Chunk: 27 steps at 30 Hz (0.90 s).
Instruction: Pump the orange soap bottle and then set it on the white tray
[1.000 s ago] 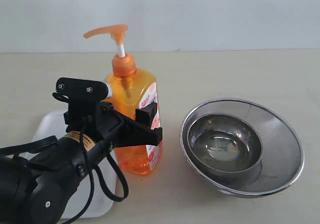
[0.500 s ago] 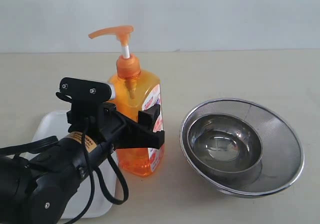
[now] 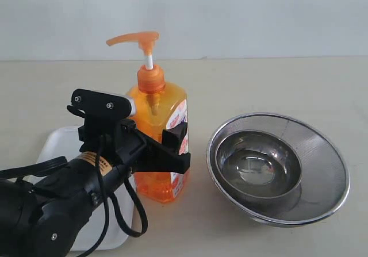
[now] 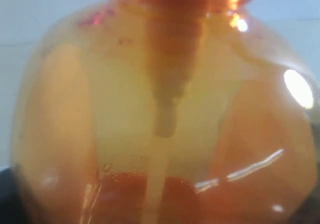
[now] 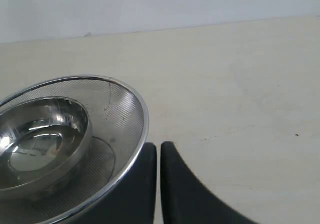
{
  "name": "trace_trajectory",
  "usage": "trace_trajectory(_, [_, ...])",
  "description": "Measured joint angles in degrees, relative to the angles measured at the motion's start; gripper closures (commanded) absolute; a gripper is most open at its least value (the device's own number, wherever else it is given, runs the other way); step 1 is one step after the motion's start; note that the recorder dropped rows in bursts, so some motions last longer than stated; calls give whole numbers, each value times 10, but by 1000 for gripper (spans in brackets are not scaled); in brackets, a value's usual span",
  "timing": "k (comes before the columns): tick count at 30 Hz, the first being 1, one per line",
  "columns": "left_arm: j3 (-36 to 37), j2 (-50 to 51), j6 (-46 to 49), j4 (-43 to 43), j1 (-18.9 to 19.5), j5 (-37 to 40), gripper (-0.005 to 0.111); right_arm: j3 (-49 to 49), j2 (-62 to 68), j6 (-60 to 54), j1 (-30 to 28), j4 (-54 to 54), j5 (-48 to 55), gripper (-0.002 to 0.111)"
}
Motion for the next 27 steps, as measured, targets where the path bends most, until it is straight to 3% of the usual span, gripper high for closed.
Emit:
trace_trajectory(6, [0, 0, -1, 1, 0, -1, 13, 0, 0, 0, 0, 0, 0, 108])
trace_trajectory(15, [0, -29, -1, 2, 0, 8, 12, 0, 0, 0, 0, 0, 0, 108])
trace_trajectory(27, [0, -117, 23, 6, 0, 162, 12, 0, 0, 0, 0, 0, 0, 108])
